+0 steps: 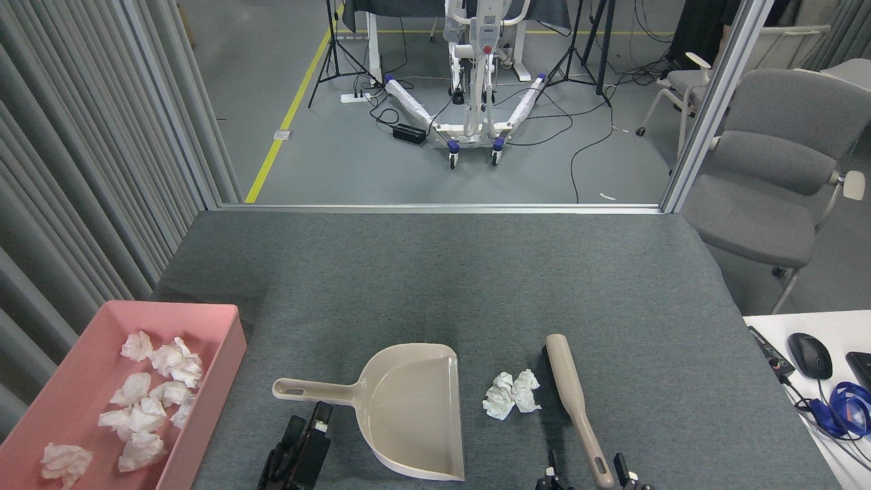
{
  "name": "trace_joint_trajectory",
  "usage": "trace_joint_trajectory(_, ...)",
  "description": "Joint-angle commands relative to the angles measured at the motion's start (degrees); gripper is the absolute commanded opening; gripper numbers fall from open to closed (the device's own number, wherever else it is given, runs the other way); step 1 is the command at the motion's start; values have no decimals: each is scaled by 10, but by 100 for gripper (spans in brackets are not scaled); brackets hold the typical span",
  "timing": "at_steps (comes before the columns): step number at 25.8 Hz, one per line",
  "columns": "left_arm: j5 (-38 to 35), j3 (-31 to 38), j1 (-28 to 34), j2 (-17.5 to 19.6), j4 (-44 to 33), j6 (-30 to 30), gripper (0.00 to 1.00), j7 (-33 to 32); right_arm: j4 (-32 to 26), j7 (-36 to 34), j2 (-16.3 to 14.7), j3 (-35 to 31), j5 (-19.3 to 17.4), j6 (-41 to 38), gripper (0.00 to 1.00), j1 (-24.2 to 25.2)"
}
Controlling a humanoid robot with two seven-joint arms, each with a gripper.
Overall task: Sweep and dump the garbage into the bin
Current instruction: 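Move the left gripper to the dustpan handle and the right gripper to the brush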
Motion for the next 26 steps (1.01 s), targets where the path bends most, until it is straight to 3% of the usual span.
trace_joint_trajectory(1,24,0,-18,-1,36,2,100,2,3,0,0,-1,-2,2,97,-4)
trace_joint_trajectory(10,83,9,-57,5,101,5,100,3,7,-1,-4,-2,-5,6,91,-8)
trace_joint_trajectory(14,84,17,-71,5,123,7,99,3,8,-7,-5,-2,-5,3,67,-15)
trace_joint_trajectory(21,84,53,-89,3,150,2,90,3,23,-7,-9,-2,-25,2,60,-17)
trace_joint_trajectory(23,85,56,-89,-1,153,7,84,3,24,-7,-10,-2,-25,2,61,-17)
trace_joint_trajectory(26,85,67,-101,-6,177,4,83,3,24,-8,-11,-2,-31,1,61,-17)
